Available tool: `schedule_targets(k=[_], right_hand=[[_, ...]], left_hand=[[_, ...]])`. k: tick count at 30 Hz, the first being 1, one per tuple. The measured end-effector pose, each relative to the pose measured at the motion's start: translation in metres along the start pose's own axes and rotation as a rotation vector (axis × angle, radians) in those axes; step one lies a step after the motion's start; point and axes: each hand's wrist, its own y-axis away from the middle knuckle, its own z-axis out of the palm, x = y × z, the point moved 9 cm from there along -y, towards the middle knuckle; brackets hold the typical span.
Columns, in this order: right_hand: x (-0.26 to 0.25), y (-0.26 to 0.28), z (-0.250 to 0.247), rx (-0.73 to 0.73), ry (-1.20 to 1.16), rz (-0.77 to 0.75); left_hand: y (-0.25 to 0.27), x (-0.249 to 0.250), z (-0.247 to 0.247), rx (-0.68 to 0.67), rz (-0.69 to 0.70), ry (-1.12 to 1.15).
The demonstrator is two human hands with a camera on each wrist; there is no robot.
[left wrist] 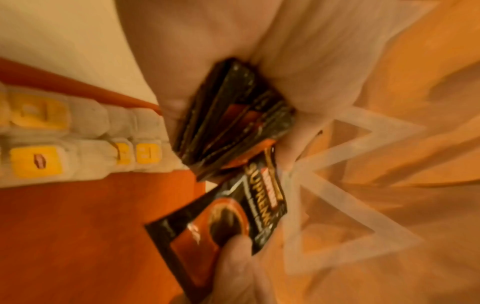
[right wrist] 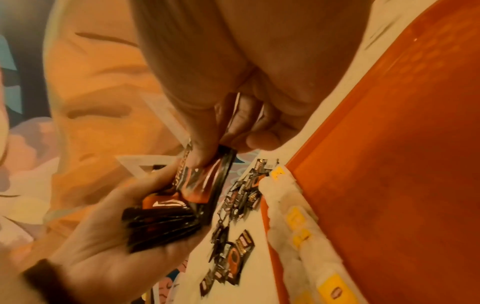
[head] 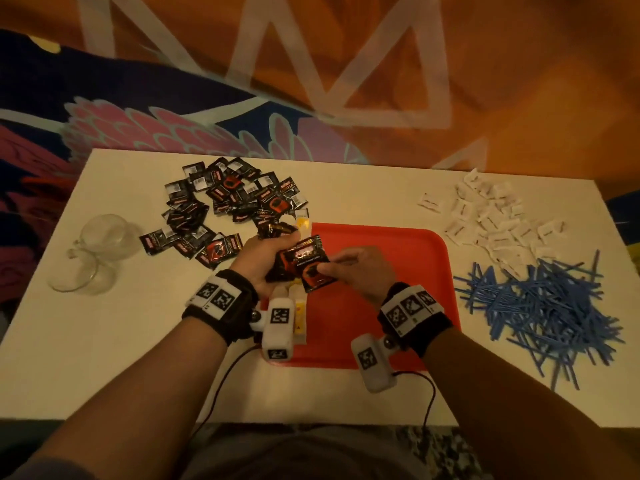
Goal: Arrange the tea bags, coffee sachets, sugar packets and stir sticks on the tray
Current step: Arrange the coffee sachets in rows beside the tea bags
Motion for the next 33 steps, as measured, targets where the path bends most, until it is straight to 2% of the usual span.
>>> schedule_targets(k=[5,8,10,15,19,25,33], right_hand=[[0.037,-0.054,-0.02,0.133,0.118,0.096],[0.055,-0.087,-0.024,0.167,0.248,0.175],[0.068,-0.105,-0.024,0.189,0.221,0.231],[0.074,-0.131,-0.022,0.225,0.224,0.299],[0.066,-0.143,-0.022,0.234,0.284,0.313],[0.057,-0.149,-0.017,0.18,0.403,0.328],[0.062,-0.147,-0.018,0.207,0.333,0.34]], left_hand=[[-0.005,-0.008,-0.029,0.085,0.019,0.318],[-0.001,-0.012,-0.047,0.131,0.056,0.369],[-0.002,-0.016,-0.06,0.149,0.082,0.377],[-0.005,-0.024,-0.082,0.073,0.112,0.437],[-0.009,-0.025,-0.091,0.026,0.136,0.468],[-0.006,-0.021,-0.084,-0.015,0.096,0.458],[-0.009,-0.024,-0.085,0.051,0.077,0.41]])
